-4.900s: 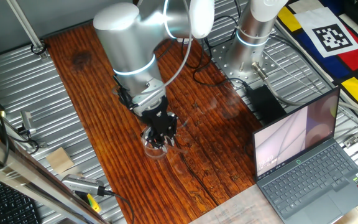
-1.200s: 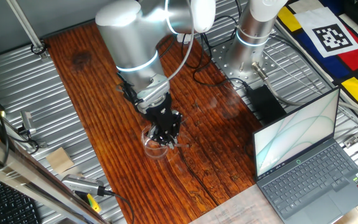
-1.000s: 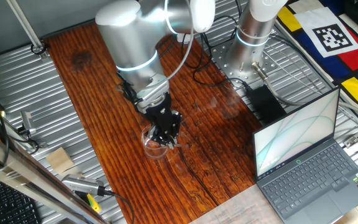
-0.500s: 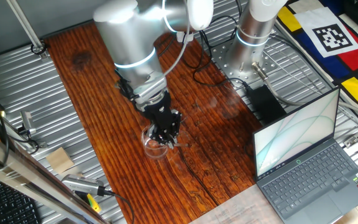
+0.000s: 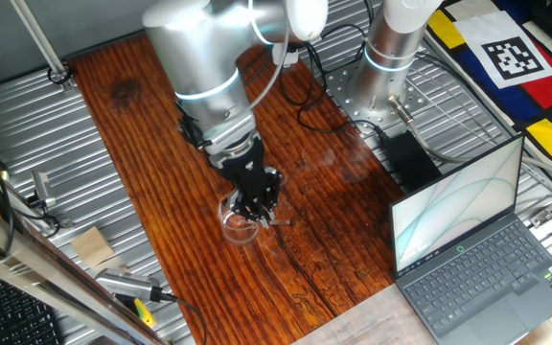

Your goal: Stir the beaker with a glass rod

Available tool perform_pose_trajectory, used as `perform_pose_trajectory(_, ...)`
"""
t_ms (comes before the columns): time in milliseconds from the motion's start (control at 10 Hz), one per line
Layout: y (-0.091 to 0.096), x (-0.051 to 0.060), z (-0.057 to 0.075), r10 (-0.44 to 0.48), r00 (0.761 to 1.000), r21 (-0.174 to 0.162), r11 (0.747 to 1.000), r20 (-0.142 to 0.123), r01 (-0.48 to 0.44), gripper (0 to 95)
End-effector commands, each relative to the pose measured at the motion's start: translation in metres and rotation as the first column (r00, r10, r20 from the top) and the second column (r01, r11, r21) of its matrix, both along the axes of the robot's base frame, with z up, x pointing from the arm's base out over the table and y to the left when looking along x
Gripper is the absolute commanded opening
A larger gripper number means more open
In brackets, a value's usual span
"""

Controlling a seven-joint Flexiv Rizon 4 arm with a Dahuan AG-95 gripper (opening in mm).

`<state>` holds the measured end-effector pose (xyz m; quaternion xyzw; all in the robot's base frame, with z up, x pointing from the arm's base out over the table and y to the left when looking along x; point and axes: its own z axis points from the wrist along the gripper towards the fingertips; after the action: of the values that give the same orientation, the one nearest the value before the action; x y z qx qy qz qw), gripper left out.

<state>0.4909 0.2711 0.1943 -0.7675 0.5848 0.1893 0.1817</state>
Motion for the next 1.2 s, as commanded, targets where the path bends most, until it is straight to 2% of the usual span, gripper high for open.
perform_pose_trajectory(100,-0.001,-0.002,0.001,-0.02,1.0,0.021,1.0,-0.012,0.02,0.0)
perform_pose_trajectory(1200,-0.007,-0.005,0.011,-0.05,0.998,0.06,0.997,-0.045,0.053,0.0)
